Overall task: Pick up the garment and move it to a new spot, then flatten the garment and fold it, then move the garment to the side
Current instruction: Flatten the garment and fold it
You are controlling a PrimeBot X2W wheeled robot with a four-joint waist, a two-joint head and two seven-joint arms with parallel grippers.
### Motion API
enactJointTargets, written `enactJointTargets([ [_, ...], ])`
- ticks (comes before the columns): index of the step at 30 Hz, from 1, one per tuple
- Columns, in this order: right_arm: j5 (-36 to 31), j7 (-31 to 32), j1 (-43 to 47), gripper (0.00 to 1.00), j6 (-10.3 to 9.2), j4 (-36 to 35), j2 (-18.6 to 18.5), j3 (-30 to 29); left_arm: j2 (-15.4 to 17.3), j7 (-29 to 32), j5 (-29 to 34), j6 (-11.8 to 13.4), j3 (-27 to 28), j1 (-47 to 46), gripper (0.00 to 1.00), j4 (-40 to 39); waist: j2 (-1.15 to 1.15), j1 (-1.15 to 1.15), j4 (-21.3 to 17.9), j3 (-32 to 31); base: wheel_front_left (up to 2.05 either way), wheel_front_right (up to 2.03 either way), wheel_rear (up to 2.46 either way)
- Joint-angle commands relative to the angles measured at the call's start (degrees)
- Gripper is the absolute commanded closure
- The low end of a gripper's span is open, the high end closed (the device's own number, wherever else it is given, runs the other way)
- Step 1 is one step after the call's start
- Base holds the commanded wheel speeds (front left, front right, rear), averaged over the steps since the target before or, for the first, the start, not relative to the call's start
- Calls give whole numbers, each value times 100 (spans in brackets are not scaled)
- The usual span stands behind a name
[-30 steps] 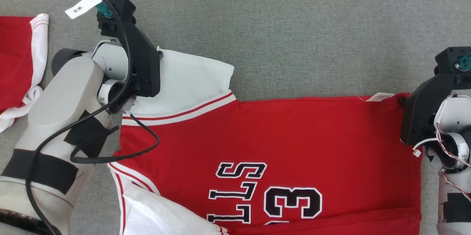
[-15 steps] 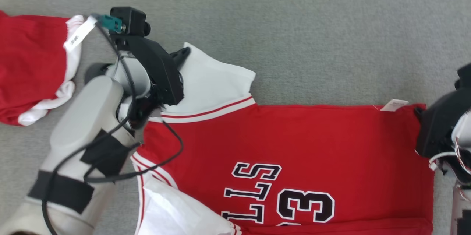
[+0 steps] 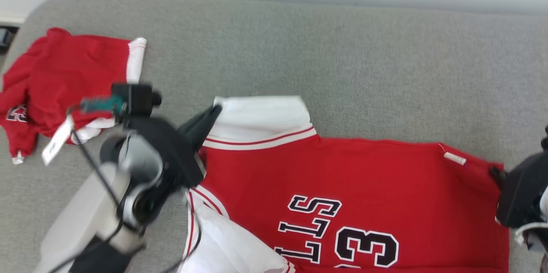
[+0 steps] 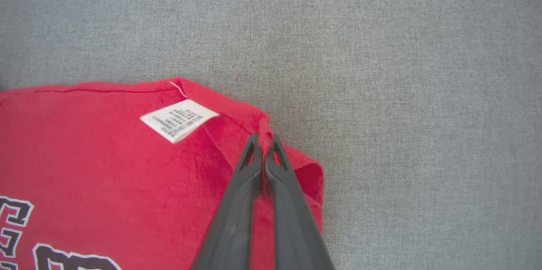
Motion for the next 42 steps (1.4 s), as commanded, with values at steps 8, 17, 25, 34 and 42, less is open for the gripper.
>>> enactJointTargets([
  [8, 162, 0, 691, 100, -2, -180, -16, -155, 520, 8, -241, 596, 117, 1581, 100, -1337, 0, 0, 120, -353, 0, 0, 0],
  [17, 88, 33, 1130, 100, -2, -205, -15, -133, 840, 73, -325, 976, 94, 2510, 100, -2021, 0, 0, 163, -594, 0, 0, 0],
  [25, -175, 38, 1257, 100, -2, -191, -16, -36, 916, 71, -500, 1125, 108, 2988, 100, -2315, 0, 0, 170, -722, 0, 0, 0],
  [34, -198, 28, 1288, 100, -2, -202, -16, -185, 932, -5, -683, 1174, 168, 3350, 100, -2495, 0, 0, 261, -823, 0, 0, 0],
  [42, -5, 182, 1488, 100, -2, -289, -15, -315, 891, -30, -762, 1232, 151, 3553, 100, -2429, 0, 0, 344, -880, 0, 0, 0],
])
